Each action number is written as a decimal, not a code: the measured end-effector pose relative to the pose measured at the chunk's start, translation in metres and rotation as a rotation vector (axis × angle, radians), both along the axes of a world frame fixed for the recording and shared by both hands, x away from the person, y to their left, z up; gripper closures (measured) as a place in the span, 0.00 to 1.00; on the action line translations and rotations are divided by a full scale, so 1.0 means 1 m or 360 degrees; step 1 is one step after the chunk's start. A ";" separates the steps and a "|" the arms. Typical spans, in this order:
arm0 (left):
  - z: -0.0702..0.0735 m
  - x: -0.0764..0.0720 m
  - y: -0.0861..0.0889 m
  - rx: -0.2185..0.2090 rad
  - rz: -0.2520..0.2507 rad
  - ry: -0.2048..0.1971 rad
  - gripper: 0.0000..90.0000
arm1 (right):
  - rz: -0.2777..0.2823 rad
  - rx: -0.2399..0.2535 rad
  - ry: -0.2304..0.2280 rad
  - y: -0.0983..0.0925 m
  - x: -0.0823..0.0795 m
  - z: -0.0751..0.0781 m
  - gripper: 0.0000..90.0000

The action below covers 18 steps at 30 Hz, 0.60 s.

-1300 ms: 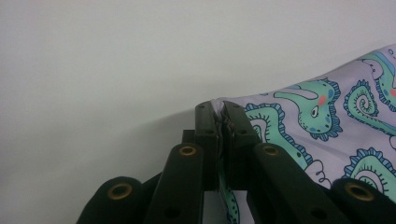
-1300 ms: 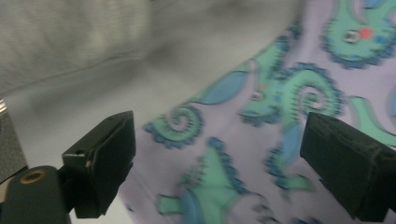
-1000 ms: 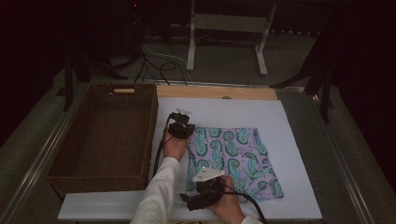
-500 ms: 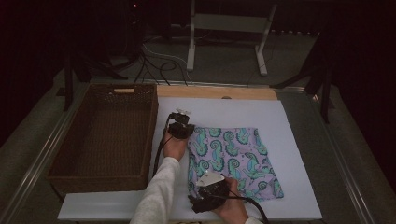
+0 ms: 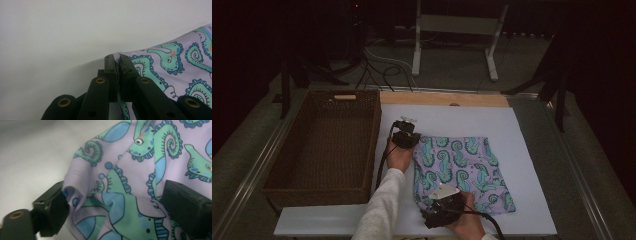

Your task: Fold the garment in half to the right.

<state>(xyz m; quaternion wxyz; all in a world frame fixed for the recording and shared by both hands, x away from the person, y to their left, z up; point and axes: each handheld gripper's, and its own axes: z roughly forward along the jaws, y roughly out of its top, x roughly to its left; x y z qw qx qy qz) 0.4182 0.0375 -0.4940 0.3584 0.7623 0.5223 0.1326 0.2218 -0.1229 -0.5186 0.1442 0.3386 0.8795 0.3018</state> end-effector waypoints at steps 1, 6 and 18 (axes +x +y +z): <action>0.000 0.000 0.000 0.0002 -0.0001 0.0003 0.96 | 0.0002 0.0005 0.0013 -0.001 0.001 0.000 0.10; 0.000 0.000 0.000 0.0000 0.0002 0.0005 0.96 | -0.0029 0.0025 0.0048 -0.002 0.002 -0.001 0.10; 0.000 0.000 -0.001 -0.0003 0.0009 0.0008 0.96 | -0.0086 0.0038 0.0033 -0.006 -0.002 0.004 0.42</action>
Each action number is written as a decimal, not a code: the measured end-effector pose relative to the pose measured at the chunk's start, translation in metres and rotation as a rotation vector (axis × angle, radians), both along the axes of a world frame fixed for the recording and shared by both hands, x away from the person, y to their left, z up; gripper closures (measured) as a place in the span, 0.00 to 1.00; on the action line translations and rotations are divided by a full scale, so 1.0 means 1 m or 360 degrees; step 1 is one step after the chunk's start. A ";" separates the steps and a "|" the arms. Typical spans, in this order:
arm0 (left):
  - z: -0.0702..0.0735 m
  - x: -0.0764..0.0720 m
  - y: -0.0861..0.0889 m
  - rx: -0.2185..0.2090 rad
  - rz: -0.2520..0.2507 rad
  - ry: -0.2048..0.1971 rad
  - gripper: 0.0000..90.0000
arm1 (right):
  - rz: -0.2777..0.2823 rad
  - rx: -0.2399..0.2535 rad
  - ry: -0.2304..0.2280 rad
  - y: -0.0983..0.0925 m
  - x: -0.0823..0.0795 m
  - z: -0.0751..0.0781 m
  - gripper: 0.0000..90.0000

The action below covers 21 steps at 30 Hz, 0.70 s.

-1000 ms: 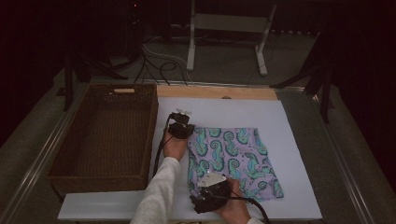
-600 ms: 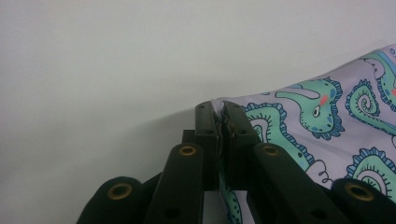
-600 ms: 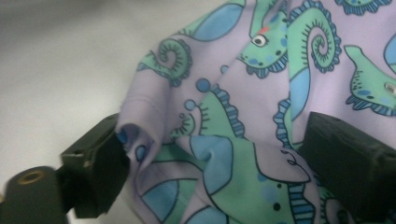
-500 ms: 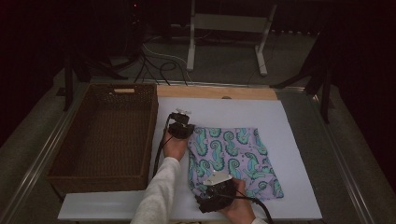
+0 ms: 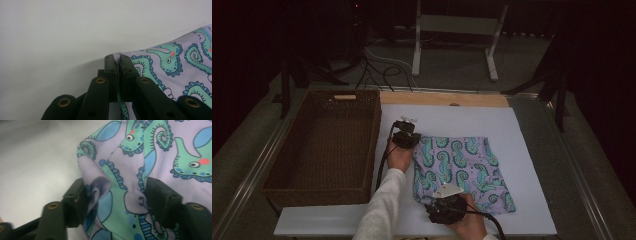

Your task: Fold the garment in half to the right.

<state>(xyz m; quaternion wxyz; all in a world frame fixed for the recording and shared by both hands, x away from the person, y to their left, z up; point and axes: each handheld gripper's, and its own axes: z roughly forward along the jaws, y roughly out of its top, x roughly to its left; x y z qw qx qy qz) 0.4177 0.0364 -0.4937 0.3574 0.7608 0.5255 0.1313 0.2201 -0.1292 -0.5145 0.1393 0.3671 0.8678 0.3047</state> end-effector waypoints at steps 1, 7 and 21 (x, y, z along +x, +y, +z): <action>0.000 0.000 0.000 0.0000 0.0000 0.0001 0.96 | 0.0003 0.0001 0.0001 0.000 -0.001 0.000 0.45; -0.001 0.000 0.000 0.0003 -0.0002 0.0005 0.96 | 0.0047 -0.0041 -0.0036 0.004 -0.006 0.002 0.62; -0.002 0.001 -0.001 0.0002 0.0007 0.0011 0.97 | 0.0069 -0.0058 -0.0032 -0.004 0.002 0.004 0.88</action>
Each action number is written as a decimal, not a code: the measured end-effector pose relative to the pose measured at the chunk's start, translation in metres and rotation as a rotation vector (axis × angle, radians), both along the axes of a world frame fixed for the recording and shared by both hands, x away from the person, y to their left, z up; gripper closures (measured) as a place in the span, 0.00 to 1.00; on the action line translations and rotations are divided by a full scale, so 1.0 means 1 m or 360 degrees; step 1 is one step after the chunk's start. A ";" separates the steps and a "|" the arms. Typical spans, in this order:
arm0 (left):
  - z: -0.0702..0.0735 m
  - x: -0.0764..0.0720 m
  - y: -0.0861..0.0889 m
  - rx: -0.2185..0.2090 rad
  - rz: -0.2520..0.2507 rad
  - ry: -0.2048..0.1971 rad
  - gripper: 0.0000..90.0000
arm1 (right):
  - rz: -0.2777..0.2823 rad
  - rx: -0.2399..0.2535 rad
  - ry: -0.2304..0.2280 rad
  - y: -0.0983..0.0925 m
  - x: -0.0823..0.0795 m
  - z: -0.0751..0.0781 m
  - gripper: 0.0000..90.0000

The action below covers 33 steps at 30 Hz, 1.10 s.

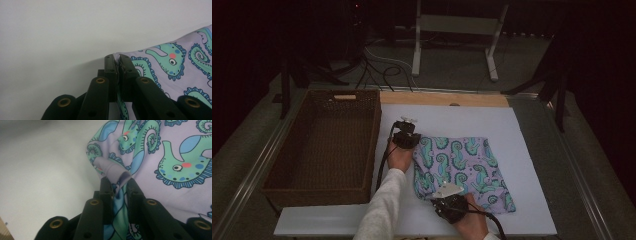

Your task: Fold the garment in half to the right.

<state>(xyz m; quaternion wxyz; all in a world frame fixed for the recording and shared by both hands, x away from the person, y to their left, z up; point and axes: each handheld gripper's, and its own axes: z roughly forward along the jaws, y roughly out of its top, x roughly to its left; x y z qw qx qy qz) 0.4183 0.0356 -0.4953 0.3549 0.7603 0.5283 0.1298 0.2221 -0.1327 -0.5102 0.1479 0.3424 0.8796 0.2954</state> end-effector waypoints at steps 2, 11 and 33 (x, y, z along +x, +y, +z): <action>0.000 0.000 0.000 0.0001 -0.0001 0.0001 0.97 | -0.0004 0.0024 0.0035 -0.002 0.002 0.001 0.89; 0.000 0.001 0.001 0.0004 -0.0005 0.0003 0.97 | -0.0016 0.0069 0.0082 -0.003 0.007 0.003 0.90; 0.008 0.000 0.020 0.0025 0.0028 -0.0016 0.96 | 0.0045 0.0113 0.0079 0.025 0.013 0.007 0.91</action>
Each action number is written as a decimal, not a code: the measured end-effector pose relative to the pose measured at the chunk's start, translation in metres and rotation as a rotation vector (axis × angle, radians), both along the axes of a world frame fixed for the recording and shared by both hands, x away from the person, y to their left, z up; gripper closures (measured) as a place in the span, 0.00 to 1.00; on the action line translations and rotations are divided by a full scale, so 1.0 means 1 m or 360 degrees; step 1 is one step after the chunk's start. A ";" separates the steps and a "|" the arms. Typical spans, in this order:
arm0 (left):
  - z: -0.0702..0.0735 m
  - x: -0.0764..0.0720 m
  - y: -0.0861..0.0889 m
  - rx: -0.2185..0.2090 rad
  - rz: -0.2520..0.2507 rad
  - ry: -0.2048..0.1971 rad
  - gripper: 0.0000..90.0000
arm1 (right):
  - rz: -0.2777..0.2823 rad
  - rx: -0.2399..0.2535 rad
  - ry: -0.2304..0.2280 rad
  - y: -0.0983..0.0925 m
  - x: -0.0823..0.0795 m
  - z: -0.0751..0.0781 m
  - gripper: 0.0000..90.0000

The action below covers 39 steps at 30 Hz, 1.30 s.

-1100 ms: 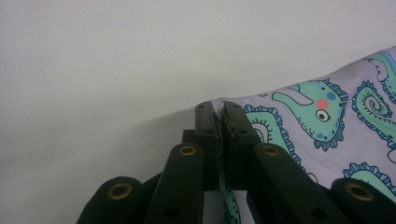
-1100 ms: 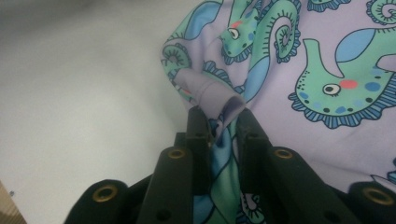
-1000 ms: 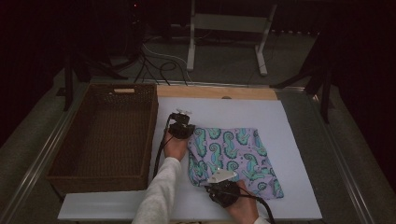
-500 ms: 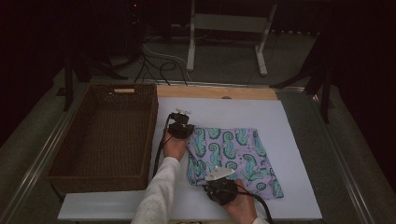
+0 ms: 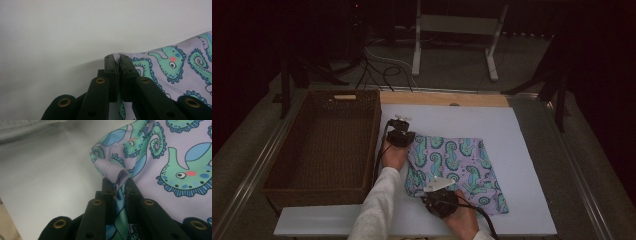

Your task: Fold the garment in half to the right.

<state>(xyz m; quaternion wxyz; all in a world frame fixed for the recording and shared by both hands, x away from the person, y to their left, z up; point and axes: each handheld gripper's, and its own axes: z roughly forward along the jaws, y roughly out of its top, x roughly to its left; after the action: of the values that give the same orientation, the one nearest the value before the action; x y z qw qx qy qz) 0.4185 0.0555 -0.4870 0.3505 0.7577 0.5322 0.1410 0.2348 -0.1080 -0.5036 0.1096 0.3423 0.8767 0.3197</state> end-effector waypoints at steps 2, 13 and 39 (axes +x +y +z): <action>0.002 0.000 0.003 0.0004 0.0009 -0.0007 0.97 | 0.0005 0.0008 -0.0003 0.003 0.000 0.000 0.91; 0.011 -0.003 0.015 0.0021 0.0046 -0.0023 0.97 | 0.0010 0.0092 -0.0011 0.011 0.002 0.006 0.91; 0.037 -0.004 -0.007 -0.0036 -0.0049 -0.0088 0.97 | -0.0067 0.0277 -0.0059 -0.028 -0.014 0.030 0.91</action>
<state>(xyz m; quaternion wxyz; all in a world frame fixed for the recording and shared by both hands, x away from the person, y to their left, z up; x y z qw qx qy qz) 0.4144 0.0482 -0.4497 0.3758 0.7575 0.5121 0.1504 0.2209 -0.1365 -0.4739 0.1024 0.3631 0.8360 0.3984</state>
